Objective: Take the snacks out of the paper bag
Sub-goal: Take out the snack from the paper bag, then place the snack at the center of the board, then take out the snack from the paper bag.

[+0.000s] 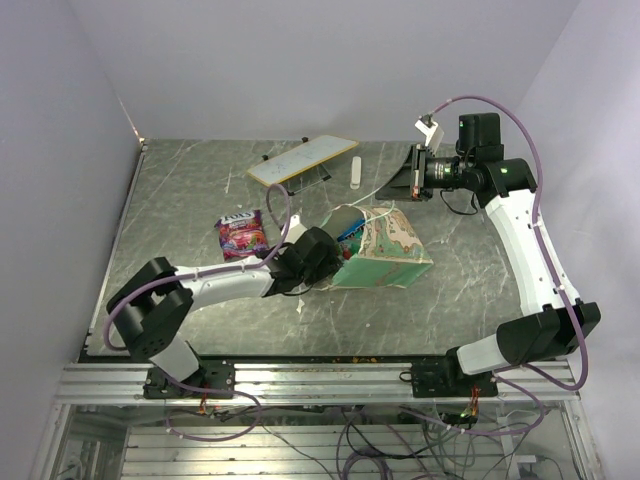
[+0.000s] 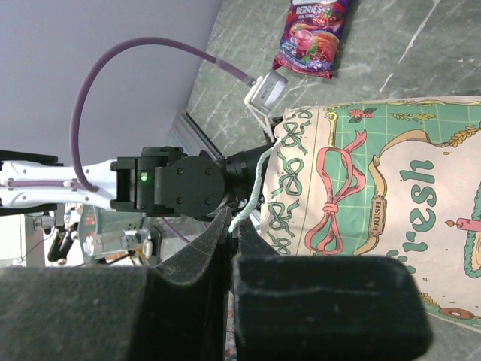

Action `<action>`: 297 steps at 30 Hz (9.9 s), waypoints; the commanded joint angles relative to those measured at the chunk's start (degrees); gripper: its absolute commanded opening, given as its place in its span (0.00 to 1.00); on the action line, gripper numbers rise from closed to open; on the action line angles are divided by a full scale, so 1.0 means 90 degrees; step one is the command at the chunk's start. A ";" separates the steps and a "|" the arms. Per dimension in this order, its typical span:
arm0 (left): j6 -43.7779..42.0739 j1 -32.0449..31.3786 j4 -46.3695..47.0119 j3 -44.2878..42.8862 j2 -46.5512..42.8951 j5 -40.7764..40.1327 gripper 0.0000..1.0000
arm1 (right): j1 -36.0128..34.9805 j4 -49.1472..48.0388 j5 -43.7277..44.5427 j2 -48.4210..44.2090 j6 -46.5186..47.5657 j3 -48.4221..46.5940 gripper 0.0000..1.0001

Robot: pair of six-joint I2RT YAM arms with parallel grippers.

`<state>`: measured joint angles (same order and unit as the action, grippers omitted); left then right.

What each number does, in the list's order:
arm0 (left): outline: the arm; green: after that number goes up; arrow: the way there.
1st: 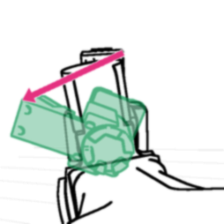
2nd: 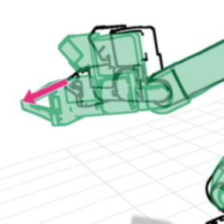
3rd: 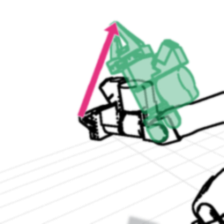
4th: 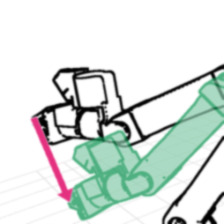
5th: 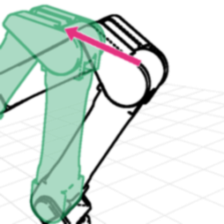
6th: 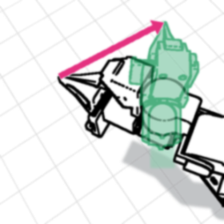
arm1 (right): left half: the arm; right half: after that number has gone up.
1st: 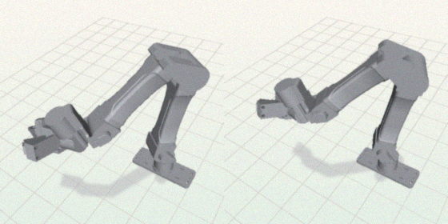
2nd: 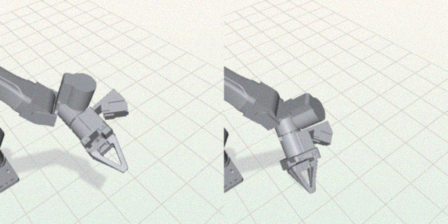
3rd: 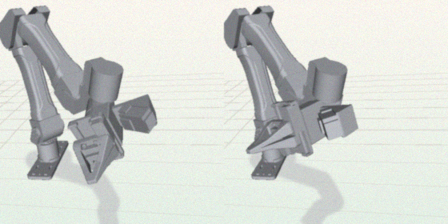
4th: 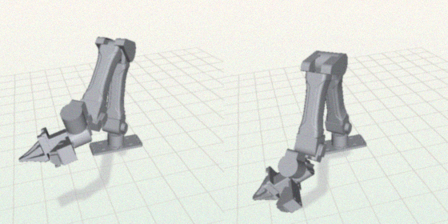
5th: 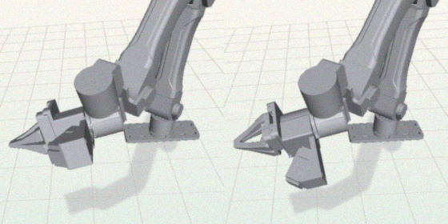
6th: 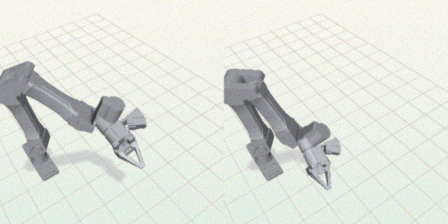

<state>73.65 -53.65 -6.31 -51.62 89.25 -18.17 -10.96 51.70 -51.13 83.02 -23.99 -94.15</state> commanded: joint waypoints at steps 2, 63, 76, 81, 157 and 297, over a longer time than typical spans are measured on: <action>-0.0121 0.0127 0.0323 -0.0435 0.0347 -0.0026 0.65 | -0.0007 -0.0037 -0.0025 -0.0068 0.0025 -0.0012 0.00; -0.2913 0.1226 -0.0540 -0.3696 -0.1147 0.4004 0.07 | -0.2126 -0.0437 0.4381 -0.0268 0.5564 -0.2382 0.00; -0.2807 0.1458 -0.2494 -0.3340 -0.3123 0.3313 0.07 | -0.2220 -0.2368 0.1100 -0.1465 0.2060 0.1027 0.00; -0.2658 0.1459 -0.3265 -0.3217 -0.3769 0.2560 0.07 | -0.2220 -0.3034 0.1489 -0.1759 0.0913 0.1731 0.00; -0.5864 0.7824 -0.1899 -0.1754 0.1986 0.6050 0.15 | -0.2039 -0.1554 0.2036 -0.0043 0.1655 -0.0181 0.00; -0.9529 -0.0982 -0.3517 -0.4635 -0.0620 0.1837 0.07 | -0.1395 -0.1304 0.1689 0.0018 0.1591 -0.0749 0.00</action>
<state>-15.46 -63.09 -35.66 -89.93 87.72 -4.29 -24.03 40.40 -34.30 83.20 -10.61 -98.67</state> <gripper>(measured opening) 0.152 0.009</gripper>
